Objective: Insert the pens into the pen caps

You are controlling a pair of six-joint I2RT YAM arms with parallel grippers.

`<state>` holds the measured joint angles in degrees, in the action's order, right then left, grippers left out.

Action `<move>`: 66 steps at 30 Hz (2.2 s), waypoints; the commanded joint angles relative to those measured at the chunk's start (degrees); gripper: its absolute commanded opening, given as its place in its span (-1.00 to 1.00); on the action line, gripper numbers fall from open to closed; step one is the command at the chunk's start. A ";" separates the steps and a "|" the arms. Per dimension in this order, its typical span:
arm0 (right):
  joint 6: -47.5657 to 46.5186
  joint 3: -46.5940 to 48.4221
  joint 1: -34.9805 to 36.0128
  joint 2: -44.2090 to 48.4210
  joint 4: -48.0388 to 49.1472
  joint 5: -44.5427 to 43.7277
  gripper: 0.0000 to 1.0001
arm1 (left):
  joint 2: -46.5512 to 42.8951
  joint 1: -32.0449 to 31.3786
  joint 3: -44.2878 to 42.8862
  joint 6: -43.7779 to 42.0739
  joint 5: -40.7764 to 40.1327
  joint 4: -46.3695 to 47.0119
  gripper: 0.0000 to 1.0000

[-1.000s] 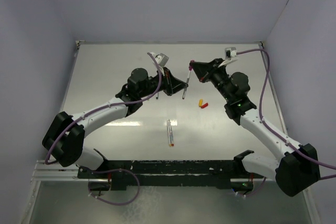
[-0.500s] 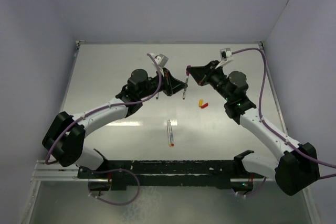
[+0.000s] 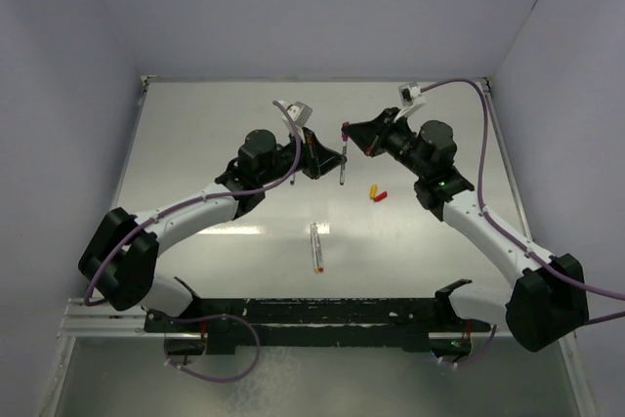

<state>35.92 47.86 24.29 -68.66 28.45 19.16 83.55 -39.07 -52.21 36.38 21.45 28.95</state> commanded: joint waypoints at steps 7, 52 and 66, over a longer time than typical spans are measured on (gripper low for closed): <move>-5.71 2.58 1.19 -3.84 -15.06 7.82 -1.00 | -5.19 1.09 -4.18 -2.42 -9.30 13.79 -1.00; -11.71 15.20 2.16 -4.39 -10.02 -2.73 -0.24 | -3.72 4.60 -2.35 -1.75 -2.71 -4.32 -1.00; -15.55 14.36 2.16 2.83 -16.68 -18.33 -0.03 | 15.33 4.53 -19.78 -10.63 -19.10 -38.19 -1.00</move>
<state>22.26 62.11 26.30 -67.51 15.33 6.72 94.04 -34.61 -65.23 29.43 9.65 -0.21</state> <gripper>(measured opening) 0.481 0.029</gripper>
